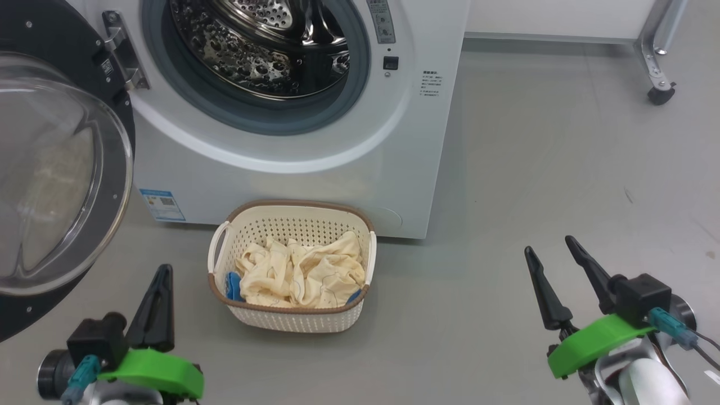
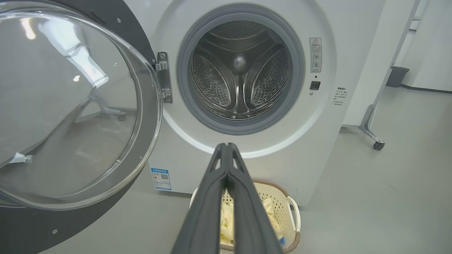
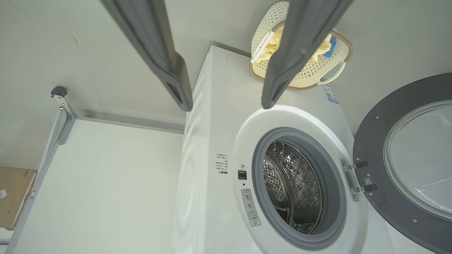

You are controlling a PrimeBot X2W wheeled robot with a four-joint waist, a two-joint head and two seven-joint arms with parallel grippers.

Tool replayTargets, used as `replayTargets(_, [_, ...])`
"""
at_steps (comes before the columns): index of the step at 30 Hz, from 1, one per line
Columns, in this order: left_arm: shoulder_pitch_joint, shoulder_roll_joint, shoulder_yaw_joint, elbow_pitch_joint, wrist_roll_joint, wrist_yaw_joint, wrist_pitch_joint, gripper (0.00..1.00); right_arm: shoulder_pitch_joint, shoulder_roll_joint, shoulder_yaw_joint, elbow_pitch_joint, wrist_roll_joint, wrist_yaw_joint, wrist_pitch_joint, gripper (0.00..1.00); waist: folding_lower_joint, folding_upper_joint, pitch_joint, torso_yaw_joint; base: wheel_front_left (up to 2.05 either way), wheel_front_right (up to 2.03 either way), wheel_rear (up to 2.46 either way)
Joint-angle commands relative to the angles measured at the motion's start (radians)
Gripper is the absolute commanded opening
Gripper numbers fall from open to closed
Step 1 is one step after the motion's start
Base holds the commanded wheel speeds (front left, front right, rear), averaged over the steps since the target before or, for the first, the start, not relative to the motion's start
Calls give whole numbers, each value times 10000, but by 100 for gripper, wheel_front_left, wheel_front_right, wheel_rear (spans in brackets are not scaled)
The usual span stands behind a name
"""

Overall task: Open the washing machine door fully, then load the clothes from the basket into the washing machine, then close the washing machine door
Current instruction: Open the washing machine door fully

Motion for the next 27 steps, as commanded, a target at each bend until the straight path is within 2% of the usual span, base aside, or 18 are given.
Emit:
replayTargets(1, [-288,151,332,-364,7,69,-30,0,-266,1,173,-356,59,-29,-124,100,1,-1,-7,-55,0,0,0])
replayTargets(4, [-141,45,127,-448,53,55,-62,0,-241,16,202,-379,56,-29,-130,100,1,-1,3,-126,0,0,0])
replayTargets(5, [-113,-6,95,-468,36,62,-78,3,-238,20,207,-383,54,-29,-132,100,1,-1,9,-142,0,0,0])
replayTargets(6, [-89,-47,87,-484,2,62,-102,63,-240,24,214,-384,51,-29,-133,100,1,-1,17,-154,0,0,0])
replayTargets(7, [-65,-102,95,-489,-81,46,-125,100,-245,27,221,-384,46,-29,-134,100,1,-1,24,-166,0,0,0])
replayTargets(27, [-153,-306,79,-197,65,-38,-451,100,-306,60,49,-401,-22,-29,-147,100,1,-1,274,-161,0,0,0])
